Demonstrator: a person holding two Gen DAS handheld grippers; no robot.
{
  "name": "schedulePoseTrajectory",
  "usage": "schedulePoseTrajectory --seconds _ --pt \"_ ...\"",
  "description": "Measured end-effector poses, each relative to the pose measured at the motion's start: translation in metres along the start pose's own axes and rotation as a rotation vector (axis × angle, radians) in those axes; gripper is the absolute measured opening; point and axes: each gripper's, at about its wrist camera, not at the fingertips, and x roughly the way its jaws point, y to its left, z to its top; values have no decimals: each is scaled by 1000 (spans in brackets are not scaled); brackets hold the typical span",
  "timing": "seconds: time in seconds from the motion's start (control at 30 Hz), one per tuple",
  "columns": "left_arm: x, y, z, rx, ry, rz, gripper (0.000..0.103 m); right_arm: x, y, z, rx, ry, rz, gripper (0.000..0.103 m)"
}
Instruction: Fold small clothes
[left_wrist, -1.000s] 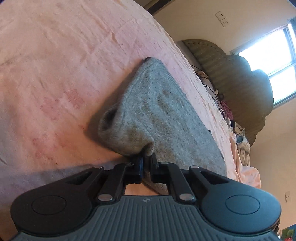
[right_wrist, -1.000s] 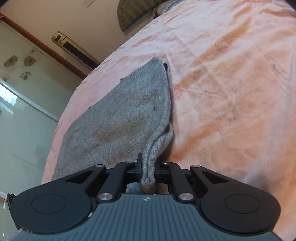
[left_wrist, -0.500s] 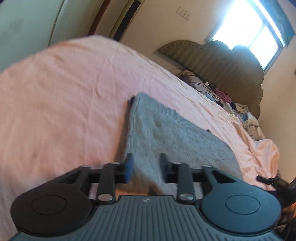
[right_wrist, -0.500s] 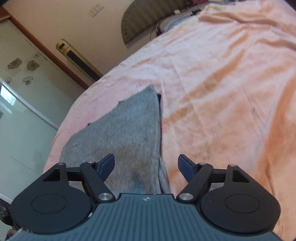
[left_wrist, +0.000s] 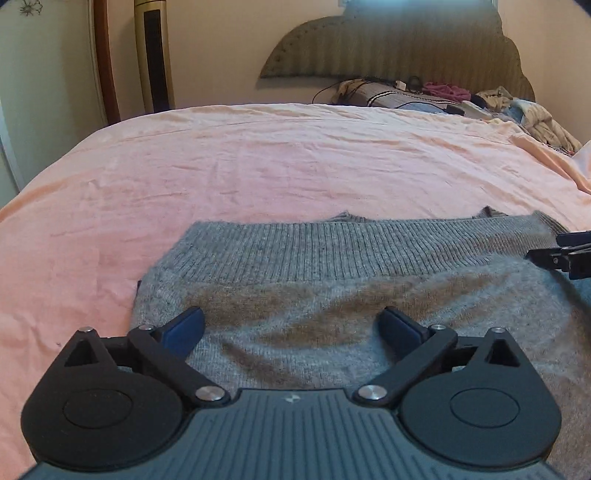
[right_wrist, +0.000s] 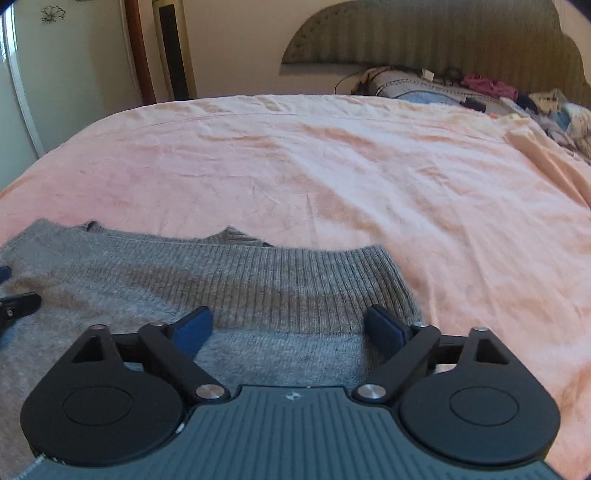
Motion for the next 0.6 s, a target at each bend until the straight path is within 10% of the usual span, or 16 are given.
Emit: schedulePoseTrajectory --seconds 0.6 --pt "57 -9 58 -27 70 39 103 1 5 -5 13 -51 -7 103"
